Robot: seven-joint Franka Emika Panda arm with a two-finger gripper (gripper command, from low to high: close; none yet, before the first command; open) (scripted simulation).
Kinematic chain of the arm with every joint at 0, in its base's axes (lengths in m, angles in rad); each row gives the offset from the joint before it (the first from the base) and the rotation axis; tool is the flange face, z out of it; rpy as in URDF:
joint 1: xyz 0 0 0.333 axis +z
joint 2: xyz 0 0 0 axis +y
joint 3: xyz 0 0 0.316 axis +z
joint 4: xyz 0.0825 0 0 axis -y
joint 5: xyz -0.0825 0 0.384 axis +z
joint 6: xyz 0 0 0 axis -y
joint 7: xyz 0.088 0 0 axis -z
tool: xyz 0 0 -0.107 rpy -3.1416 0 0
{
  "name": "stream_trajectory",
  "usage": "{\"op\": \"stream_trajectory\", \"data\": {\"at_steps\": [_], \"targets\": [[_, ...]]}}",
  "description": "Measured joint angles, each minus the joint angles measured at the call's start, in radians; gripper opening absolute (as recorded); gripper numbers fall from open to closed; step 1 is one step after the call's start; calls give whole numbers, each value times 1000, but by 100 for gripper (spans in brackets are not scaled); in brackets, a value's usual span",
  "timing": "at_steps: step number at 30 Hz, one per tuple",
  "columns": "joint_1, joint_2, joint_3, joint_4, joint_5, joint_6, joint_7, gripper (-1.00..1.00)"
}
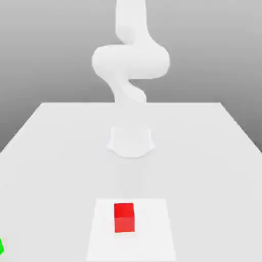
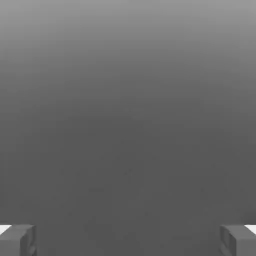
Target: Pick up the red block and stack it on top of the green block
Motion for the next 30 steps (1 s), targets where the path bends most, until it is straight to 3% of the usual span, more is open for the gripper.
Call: {"op": "stream_trajectory", "data": {"at_steps": [19, 26, 27, 30], "targets": [[-2, 699, -36, -363, 2, 395, -105, 0], [-13, 953, -20, -360, 32, 597, -134, 0], [-15, 974, -17, -357, 35, 616, -136, -100], [-15, 974, -17, -357, 34, 615, -135, -100]]}}
